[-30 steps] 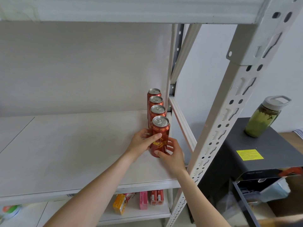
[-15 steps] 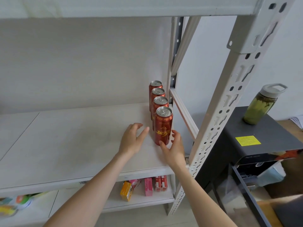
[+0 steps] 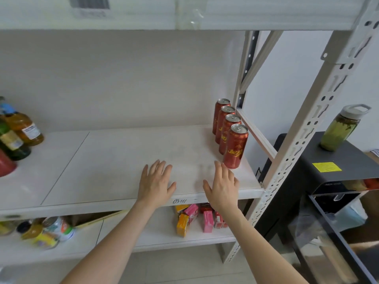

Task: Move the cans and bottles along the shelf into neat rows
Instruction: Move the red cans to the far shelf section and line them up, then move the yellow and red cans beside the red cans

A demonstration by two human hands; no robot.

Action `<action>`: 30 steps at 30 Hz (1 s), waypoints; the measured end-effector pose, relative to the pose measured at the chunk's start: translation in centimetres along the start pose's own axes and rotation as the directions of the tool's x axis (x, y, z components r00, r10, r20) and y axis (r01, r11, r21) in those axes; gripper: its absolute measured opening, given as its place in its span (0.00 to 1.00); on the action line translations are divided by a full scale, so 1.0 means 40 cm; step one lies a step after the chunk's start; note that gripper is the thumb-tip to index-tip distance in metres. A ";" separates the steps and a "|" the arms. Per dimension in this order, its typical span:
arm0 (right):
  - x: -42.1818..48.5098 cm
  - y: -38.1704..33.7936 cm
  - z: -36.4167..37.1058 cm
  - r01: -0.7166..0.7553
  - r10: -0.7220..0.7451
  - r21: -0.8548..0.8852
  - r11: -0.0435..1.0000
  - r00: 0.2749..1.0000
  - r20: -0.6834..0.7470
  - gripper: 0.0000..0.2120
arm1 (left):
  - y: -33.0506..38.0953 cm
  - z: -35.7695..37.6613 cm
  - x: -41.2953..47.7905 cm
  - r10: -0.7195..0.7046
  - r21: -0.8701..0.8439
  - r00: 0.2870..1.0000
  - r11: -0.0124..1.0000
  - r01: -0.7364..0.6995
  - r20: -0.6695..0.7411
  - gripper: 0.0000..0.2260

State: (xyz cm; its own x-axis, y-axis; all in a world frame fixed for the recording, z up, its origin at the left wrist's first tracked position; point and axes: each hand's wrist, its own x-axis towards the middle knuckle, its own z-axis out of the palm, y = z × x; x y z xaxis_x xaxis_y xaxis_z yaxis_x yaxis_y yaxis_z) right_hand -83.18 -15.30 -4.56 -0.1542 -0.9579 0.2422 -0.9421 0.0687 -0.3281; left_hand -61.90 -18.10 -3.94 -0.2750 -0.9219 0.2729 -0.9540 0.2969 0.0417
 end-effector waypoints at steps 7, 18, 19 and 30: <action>-0.118 -0.206 0.044 0.103 -0.092 -0.109 0.989 0.991 0.099 0.33 | -0.186 -0.069 -0.176 -0.054 0.045 0.999 0.998 0.054 0.004 0.23; -0.205 -0.504 0.109 0.241 -0.220 -0.104 0.965 0.959 0.180 0.33 | -0.443 -0.140 -0.373 -0.164 0.113 0.986 0.981 0.160 0.025 0.26; -0.207 -0.531 0.117 0.252 -0.231 -0.100 0.963 0.955 0.188 0.33 | -0.466 -0.145 -0.384 -0.175 0.118 0.984 0.978 0.172 0.024 0.26; -0.184 -0.828 0.240 0.312 -0.292 -0.078 0.947 0.936 0.198 0.32 | -0.756 -0.193 -0.425 -0.271 0.173 0.962 0.950 0.261 0.037 0.26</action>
State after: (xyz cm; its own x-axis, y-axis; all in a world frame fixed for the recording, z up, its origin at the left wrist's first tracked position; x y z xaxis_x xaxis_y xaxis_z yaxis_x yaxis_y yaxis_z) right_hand -47.98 -13.21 -4.22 0.1898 -0.9715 0.1420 -0.9634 -0.2122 -0.1640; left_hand -27.46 -9.47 -2.43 -0.0105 -0.9765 0.2153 -0.9984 -0.0016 -0.0558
